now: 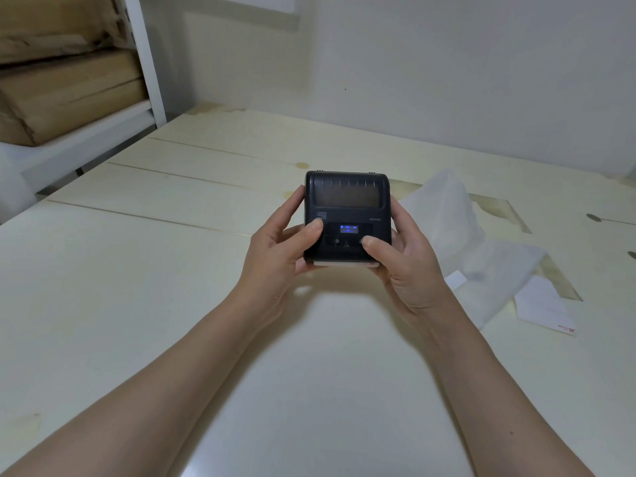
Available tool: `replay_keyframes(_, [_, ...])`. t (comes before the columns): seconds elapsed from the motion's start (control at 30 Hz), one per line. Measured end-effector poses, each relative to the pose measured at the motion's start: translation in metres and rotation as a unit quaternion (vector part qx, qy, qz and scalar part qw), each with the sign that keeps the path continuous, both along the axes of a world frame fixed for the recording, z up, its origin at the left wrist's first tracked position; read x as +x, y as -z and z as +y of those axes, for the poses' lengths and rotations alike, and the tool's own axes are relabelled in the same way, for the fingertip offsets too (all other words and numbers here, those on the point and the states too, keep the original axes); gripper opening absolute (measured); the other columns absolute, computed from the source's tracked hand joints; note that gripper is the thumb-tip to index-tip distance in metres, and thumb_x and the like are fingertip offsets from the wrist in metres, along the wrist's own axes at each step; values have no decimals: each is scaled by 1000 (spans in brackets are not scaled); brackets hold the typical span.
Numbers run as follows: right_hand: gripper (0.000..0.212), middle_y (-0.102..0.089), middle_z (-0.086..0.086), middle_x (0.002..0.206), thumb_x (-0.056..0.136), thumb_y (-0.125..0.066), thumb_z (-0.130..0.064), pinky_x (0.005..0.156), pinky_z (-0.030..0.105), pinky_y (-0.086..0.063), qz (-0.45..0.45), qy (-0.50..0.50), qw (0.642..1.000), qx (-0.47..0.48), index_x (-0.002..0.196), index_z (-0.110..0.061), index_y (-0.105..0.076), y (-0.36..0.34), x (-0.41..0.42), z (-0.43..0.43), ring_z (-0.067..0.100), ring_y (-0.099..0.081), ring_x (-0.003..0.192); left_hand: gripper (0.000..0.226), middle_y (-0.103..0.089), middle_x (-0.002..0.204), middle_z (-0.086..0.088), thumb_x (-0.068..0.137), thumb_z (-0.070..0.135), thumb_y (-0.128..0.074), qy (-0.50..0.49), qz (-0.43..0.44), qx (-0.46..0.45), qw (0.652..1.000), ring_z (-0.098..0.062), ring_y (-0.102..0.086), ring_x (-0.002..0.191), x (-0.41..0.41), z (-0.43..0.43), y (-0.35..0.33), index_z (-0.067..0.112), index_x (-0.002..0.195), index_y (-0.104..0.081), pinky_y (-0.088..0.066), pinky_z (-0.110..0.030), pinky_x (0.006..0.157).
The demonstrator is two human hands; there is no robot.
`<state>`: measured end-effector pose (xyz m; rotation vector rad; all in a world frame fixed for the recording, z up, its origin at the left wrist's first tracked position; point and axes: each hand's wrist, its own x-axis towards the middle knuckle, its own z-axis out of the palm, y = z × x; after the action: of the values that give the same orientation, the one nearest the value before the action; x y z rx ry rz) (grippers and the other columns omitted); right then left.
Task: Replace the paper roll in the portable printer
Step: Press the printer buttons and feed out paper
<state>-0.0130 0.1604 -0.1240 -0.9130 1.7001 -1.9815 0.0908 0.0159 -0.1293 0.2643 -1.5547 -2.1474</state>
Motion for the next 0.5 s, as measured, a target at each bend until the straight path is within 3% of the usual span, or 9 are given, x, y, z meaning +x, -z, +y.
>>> replay_keyframes(0.17, [65,-62,18,133,88,-51,2,105,58,-44,1,-3,1000,5,148,-21,-39,0,0,0,39,-56,125,55,-76,109,-4,95,12,-59,-3,3,0,1000,-25,-73,101,0,0,0,32,145,-46,-60,-37,84])
replay_keyframes(0.37, [52,-59,22,135,94,-47,-1,105,56,-45,3,-15,1000,4,145,-13,-42,-7,6,-1,40,-56,125,54,-76,110,-3,95,15,-60,-8,-2,3,1000,-23,-72,103,0,0,-2,32,144,-47,-60,-34,83])
replay_keyframes(0.43, [41,-58,23,137,103,-39,-14,104,56,-45,-18,-34,999,-9,144,-8,-43,-11,10,-2,40,-55,127,53,-76,111,-1,95,16,-61,-14,-4,11,1000,-24,-72,104,0,0,-2,31,144,-47,-60,-31,79])
replay_keyframes(0.5, [49,-55,23,140,104,-34,-35,106,58,-42,-56,-51,997,-30,144,-8,-43,-14,14,-3,40,-52,130,53,-76,111,-1,95,16,-61,-20,-7,18,1000,-25,-72,105,0,0,-3,30,144,-48,-60,-33,80])
